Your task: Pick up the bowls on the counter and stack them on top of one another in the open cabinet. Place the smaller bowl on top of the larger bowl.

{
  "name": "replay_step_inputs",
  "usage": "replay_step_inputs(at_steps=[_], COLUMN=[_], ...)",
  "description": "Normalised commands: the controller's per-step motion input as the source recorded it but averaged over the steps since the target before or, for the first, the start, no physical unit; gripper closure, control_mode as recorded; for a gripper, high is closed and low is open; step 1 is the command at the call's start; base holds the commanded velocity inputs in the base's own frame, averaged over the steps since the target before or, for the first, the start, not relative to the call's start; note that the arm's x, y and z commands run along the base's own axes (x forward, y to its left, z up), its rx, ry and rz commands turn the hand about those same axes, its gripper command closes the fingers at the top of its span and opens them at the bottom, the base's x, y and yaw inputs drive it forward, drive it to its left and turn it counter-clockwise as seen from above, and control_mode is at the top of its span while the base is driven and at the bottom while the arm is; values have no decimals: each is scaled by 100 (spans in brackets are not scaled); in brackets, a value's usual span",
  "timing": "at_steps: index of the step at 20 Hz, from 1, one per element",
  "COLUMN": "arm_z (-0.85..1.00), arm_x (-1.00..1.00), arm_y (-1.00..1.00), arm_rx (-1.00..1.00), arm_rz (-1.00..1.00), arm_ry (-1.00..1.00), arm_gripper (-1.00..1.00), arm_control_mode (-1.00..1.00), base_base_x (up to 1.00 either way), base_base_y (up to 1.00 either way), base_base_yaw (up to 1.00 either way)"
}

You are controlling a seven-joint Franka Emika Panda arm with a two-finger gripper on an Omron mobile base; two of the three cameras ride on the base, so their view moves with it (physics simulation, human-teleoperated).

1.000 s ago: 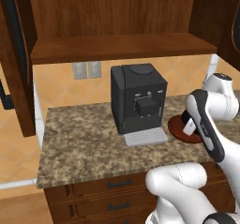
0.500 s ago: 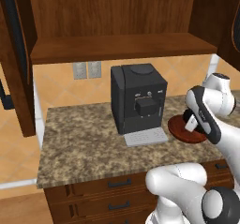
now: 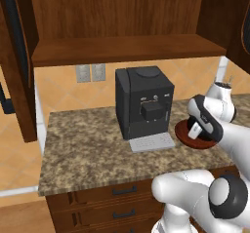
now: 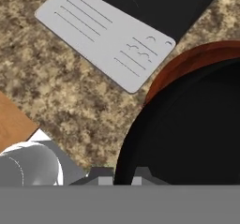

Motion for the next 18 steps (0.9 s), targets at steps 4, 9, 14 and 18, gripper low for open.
replay_step_inputs(at_steps=[4,9,14,18], arm_z=[-20,-33,-18,-2], arm_x=[24,30,31,21], arm_y=[-15,-2,0,-8], arm_rx=[0,0,0,0], arm_rz=[0,0,0,0], arm_ry=[0,0,0,-2], arm_gripper=[100,100,100,100], arm_control_mode=[-100,-100,-100,-100], base_base_x=[0,0,0,0], base_base_y=[0,0,0,0], base_base_yaw=[0,0,0,0])
